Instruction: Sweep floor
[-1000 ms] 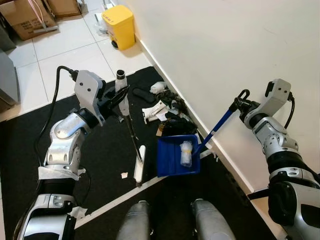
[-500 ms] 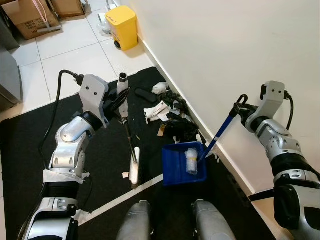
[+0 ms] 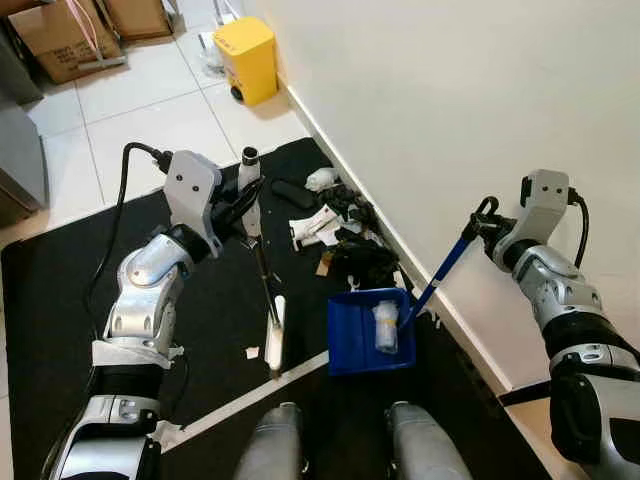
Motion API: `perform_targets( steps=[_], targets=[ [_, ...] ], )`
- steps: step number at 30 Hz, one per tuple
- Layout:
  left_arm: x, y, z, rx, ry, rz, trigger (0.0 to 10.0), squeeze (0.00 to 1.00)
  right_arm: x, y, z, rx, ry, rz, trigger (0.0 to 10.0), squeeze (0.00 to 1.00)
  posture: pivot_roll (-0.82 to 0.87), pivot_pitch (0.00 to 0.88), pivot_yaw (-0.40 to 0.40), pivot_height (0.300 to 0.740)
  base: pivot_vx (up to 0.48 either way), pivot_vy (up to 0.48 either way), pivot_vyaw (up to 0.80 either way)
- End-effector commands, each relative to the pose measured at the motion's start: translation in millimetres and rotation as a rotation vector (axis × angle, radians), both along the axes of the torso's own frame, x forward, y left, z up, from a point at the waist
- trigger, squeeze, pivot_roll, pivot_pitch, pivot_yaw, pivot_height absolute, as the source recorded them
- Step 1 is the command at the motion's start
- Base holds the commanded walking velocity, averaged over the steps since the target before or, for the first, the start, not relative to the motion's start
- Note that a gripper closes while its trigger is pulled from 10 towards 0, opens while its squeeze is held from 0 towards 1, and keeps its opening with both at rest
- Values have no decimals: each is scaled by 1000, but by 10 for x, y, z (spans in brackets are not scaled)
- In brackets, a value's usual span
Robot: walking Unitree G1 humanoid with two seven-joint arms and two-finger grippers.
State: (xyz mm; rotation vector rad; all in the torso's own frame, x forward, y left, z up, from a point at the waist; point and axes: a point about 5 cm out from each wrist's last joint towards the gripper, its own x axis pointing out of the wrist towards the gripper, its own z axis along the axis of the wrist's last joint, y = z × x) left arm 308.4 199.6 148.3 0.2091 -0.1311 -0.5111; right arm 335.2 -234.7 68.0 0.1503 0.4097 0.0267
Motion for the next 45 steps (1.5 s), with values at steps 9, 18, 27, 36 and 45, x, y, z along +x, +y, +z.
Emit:
perform_targets(
  steps=[9, 18, 27, 36, 45],
  targets=[
    [23, -46, 44, -4, -28, -4, 10000, 0, -67, -47, -104, -32, 49, -30, 10000, 0, 31, 53, 12, 740, 0, 0, 0],
    [35, -29, 59, -4, -35, 6, 10000, 0, 29, -174, 125, -137, -49, -99, 10000, 0, 30, 57, 15, 740, 0, 0, 0],
    [24, -53, 22, -2, -20, 6, 10000, 0, -2, -356, 143, -259, -32, -190, 10000, 0, 31, 52, 14, 740, 0, 0, 0],
    [16, -37, -6, 3, -7, 12, 10000, 0, 7, -272, 147, -120, -92, -205, 10000, 1000, 32, 57, 18, 740, 0, 0, 0],
    [28, -35, 11, -7, -10, 13, 10000, 0, 33, -347, 296, -81, -207, -271, 10000, 0, 35, 51, 21, 740, 0, 0, 0]
  ],
)
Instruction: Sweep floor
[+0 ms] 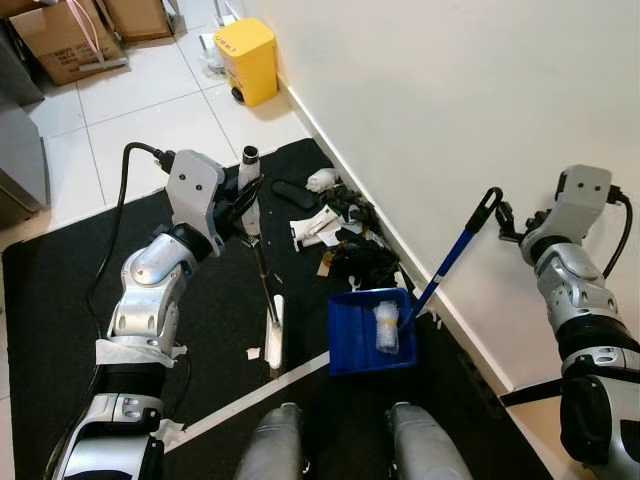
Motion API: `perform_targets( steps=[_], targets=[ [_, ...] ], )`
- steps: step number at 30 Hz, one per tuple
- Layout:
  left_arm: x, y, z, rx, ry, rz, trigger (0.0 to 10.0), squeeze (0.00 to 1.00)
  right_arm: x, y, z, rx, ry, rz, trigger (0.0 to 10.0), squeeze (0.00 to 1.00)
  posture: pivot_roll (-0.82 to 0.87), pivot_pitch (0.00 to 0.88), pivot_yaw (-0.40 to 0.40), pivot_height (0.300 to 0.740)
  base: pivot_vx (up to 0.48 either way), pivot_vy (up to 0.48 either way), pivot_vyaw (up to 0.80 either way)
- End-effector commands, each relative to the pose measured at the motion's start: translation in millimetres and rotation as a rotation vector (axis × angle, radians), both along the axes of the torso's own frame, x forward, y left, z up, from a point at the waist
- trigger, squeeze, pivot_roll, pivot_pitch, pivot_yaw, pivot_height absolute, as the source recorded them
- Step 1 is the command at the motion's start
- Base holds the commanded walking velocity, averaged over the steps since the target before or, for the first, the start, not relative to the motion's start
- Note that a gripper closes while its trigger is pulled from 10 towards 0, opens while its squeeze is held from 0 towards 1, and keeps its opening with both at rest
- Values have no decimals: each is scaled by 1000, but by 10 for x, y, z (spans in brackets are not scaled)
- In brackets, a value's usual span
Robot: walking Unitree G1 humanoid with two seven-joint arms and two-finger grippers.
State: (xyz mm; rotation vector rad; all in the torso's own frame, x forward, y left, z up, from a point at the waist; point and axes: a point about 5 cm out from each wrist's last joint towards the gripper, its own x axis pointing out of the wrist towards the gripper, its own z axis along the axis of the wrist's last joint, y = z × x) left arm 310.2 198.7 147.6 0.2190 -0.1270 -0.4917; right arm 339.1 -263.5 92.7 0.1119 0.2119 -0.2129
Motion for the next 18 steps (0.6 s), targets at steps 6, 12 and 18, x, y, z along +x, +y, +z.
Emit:
perform_targets(
  steps=[6, 12, 18],
  targets=[
    [21, -24, 24, -24, -12, -4, 10000, 0, 10, -232, 339, 30, -228, -148, 10000, 0, 33, 48, 23, 740, 0, 0, 0],
    [40, -33, 44, -29, -19, -7, 10000, 0, 53, -161, 413, 80, -279, -82, 10000, 0, 30, 38, 26, 740, 0, 0, 0],
    [38, -83, 53, -117, -29, 9, 10000, 0, 43, -9, 364, 18, -269, 50, 10000, 1000, 28, 36, 25, 740, 0, 0, 0]
  ],
)
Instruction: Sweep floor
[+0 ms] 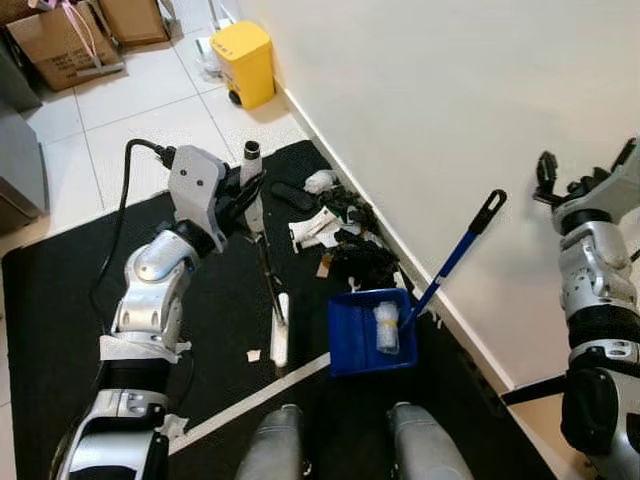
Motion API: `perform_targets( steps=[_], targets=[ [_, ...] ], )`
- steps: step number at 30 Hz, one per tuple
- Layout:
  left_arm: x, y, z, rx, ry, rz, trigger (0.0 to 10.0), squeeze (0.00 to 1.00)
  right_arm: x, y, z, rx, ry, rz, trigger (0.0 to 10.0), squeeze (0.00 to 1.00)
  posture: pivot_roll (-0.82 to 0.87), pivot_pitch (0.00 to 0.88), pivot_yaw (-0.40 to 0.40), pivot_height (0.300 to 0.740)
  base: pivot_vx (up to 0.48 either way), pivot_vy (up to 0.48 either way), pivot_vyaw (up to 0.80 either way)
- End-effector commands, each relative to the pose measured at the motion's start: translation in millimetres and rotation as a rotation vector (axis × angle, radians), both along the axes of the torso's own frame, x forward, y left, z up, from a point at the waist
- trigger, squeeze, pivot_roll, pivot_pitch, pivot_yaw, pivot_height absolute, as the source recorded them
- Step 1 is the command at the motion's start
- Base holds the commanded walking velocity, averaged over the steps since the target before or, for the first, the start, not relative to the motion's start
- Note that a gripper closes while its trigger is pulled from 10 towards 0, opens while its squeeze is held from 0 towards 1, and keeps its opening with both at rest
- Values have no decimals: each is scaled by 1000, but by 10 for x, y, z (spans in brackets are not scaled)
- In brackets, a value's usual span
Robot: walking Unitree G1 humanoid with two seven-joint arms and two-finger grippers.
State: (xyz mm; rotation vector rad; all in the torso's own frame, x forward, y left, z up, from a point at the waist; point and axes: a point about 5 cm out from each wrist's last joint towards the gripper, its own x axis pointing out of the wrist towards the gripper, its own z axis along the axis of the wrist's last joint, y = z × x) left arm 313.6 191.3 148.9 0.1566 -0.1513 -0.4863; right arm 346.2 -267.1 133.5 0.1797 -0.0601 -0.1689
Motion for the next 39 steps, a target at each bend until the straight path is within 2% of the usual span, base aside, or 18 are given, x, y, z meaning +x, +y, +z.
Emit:
perform_targets(
  steps=[1, 5, 6, 7, 11, 15, 23, 36, 39],
  targets=[
    [-2, -29, 33, -64, -20, 9, 10000, 0, -35, 44, -55, -41, 12, 35, 10000, 1000, 28, 37, 26, 740, 0, 0, 0],
    [-12, -76, 9, -70, -17, 2, 10000, 0, -42, 70, -75, -69, 21, 51, 10000, 1000, 27, 39, 26, 740, 0, 0, 0],
    [-14, -91, 4, -73, -16, -4, 10000, 0, -43, 81, -78, -87, 25, 61, 10000, 616, 26, 39, 27, 740, 0, 0, 0],
    [-14, -103, 0, -74, -13, -9, 10000, 0, -42, 98, -88, -101, 33, 76, 10000, 0, 26, 41, 26, 740, 0, 0, 0],
    [-11, -122, -6, -71, -8, -20, 10000, 0, -43, 128, -134, -141, 68, 107, 10000, 0, 26, 39, 25, 740, 0, 0, 0],
    [-11, -125, -6, -70, -8, -21, 10000, 0, -48, 132, -159, -138, 79, 112, 10000, 0, 30, 41, 24, 740, 0, 0, 0],
    [-18, -125, 0, -57, -6, -31, 10000, 0, -30, 256, -304, -178, 137, 128, 10000, 0, 43, 64, 20, 740, 0, 0, 0],
    [-7, -66, 78, -41, -34, -29, 10000, 0, 106, 350, -218, -187, 125, 94, 10000, 0, 58, 121, -4, 740, 0, 0, 0],
    [-16, -14, 116, -40, -45, -22, 10000, 0, 161, 387, -191, -187, 138, 96, 10000, 0, 60, 165, -18, 740, 0, 0, 0]
  ],
)
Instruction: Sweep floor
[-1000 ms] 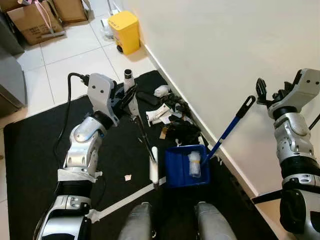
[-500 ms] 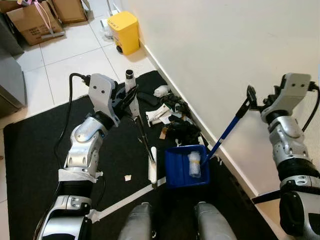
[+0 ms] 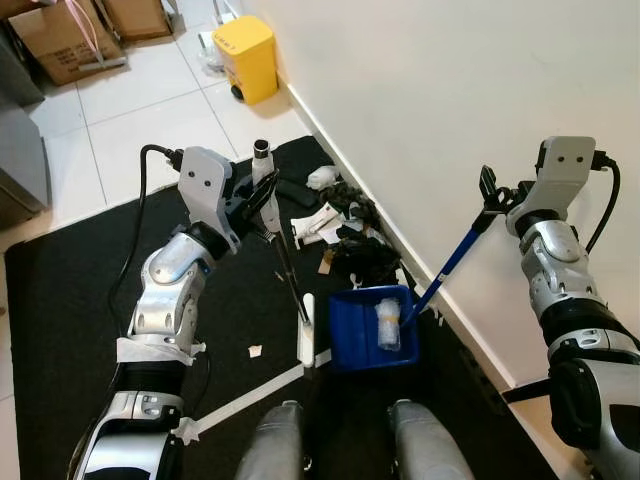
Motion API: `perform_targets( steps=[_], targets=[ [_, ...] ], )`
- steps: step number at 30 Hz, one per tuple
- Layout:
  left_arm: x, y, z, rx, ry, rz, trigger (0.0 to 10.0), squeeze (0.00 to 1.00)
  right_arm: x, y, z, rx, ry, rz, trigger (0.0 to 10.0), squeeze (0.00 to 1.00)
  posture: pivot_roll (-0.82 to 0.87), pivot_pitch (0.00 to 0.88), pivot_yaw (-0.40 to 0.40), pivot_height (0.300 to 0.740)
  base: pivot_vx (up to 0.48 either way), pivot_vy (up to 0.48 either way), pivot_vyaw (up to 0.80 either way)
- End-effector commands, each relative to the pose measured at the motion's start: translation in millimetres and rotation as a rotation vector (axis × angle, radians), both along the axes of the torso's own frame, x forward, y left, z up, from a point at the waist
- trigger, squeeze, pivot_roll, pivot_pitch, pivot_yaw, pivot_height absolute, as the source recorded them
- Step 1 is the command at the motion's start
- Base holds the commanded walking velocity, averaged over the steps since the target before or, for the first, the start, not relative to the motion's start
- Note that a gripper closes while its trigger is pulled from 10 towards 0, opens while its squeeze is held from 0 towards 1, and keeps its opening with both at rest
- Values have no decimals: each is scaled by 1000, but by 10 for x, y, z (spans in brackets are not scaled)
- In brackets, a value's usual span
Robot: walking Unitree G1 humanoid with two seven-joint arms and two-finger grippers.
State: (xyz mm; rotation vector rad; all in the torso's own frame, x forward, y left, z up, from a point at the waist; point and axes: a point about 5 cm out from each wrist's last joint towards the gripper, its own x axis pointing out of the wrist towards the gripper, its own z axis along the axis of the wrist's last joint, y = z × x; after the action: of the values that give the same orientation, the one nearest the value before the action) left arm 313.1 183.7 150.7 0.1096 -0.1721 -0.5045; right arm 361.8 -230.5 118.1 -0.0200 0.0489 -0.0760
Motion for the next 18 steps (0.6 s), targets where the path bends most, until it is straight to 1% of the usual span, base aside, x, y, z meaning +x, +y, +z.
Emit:
perform_targets(
  steps=[1, 7, 9, 14, 18],
  targets=[
    [-11, 61, 98, 7, -37, 2, 10000, 0, 6, 21, -37, 4, 21, -3, 10000, 0, 60, 165, -18, 740, 0, 0, 0],
    [-52, 82, 109, 7, -39, -2, 10000, 0, 29, 46, -38, -30, 49, 39, 10000, 0, 61, 184, -27, 740, 0, 0, 0],
    [-74, 91, 98, 4, -35, -5, 10000, 0, 34, 33, -54, -37, 80, 49, 10000, 0, 58, 189, -29, 740, 0, 0, 0],
    [-95, 103, 82, 4, -29, -1, 10000, 0, 32, 10, -73, -54, 104, 49, 10000, 0, 60, 197, -31, 740, 0, 0, 0],
    [-97, 103, 85, 5, -26, -2, 10000, 0, 28, 13, -102, -45, 120, 40, 10000, 0, 64, 204, -31, 740, 0, 0, 0]
  ],
)
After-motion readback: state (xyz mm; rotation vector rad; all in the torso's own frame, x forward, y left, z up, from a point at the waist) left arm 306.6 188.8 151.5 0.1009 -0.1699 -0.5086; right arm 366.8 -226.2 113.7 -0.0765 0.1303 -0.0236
